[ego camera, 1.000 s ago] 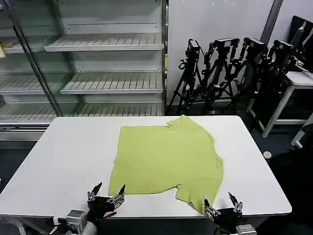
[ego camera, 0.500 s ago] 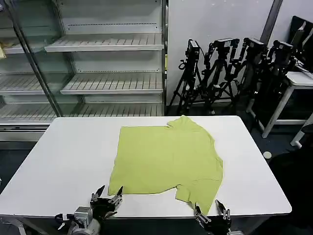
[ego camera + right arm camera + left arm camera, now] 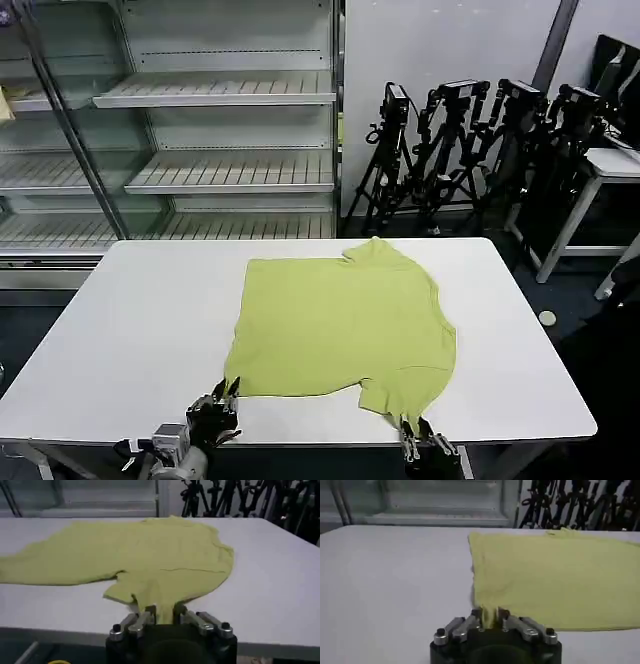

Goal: Fold and organize the clothes.

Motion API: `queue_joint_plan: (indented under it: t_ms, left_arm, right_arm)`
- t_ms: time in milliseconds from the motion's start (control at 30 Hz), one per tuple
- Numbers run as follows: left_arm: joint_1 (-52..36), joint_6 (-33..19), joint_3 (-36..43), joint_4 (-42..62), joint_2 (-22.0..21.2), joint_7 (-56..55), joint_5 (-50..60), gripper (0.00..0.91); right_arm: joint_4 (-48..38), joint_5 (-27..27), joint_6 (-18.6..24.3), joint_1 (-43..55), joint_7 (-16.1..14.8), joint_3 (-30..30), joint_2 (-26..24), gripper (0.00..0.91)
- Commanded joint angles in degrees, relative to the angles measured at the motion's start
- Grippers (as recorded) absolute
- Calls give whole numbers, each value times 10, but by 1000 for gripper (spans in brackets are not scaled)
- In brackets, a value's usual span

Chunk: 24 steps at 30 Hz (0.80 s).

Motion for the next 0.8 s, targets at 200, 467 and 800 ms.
queue_joint_plan:
  t_ms: [200,467,800]
  left_arm:
    - [57,-7,-32,-103,1,-8,-15,20]
    - [94,-14,-57,-174,14,-14,-19,20]
    - [21,-59,-68,-118,53,8,-85,20]
  right_arm:
    - [88,-26,32,-73,4,11,-7,0]
    - [149,-25,30,-84,3,36,-15,0]
    - [93,40,8,95,3,68,-45,0]
